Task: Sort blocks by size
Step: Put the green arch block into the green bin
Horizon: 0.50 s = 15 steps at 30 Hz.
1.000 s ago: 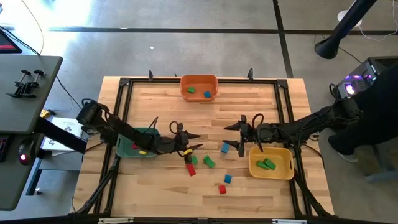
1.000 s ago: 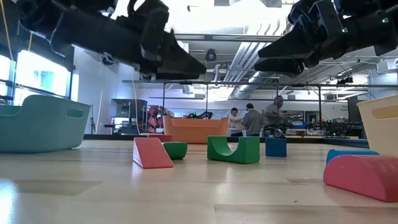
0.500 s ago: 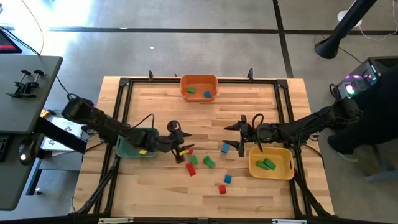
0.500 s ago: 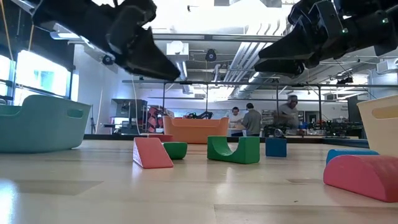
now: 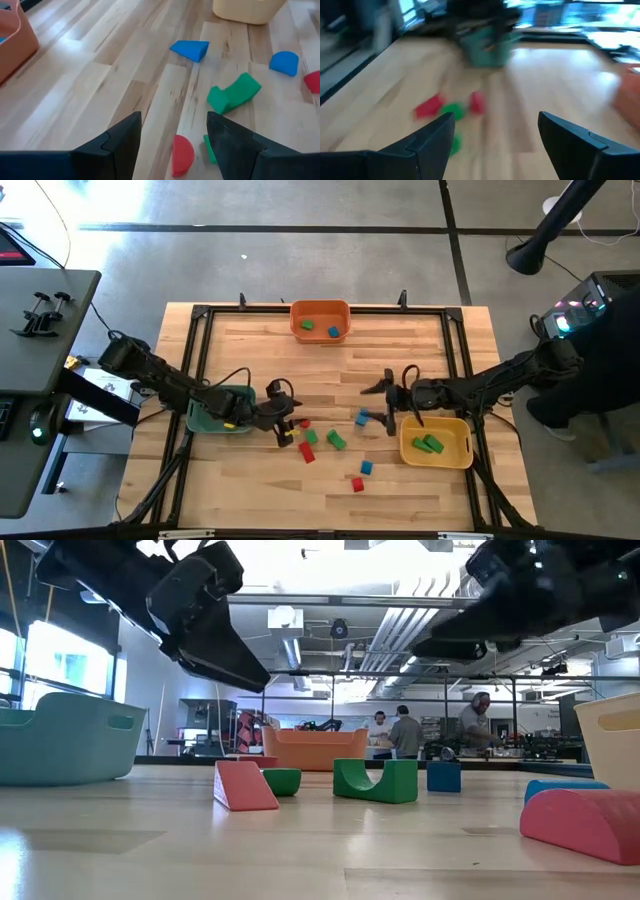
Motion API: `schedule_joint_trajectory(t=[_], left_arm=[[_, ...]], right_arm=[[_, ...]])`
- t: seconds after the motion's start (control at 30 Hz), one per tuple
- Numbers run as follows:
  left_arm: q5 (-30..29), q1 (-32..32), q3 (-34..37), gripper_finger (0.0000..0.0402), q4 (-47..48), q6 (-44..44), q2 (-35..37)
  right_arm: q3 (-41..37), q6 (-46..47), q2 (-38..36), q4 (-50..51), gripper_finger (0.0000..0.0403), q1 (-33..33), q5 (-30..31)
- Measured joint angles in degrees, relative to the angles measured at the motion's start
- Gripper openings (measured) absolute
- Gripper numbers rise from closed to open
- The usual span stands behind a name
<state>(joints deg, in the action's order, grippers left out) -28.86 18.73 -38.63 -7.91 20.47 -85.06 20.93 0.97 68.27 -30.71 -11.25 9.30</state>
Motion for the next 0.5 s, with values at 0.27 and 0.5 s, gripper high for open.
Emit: schedule_joint_trajectory(t=[0.27,0.5], left_arm=[[-0.23,-2.09,0.0,0.0212,-1.59,-0.63,0.0],[-0.2,-4.19,0.0,0.0212,-2.81,-0.66,0.0]], right_arm=[[0.0,-15.06,0.04,10.41,0.027,0.67,-7.97],[0.0,-17.1,0.24,7.43,0.0263,4.78,-19.26]])
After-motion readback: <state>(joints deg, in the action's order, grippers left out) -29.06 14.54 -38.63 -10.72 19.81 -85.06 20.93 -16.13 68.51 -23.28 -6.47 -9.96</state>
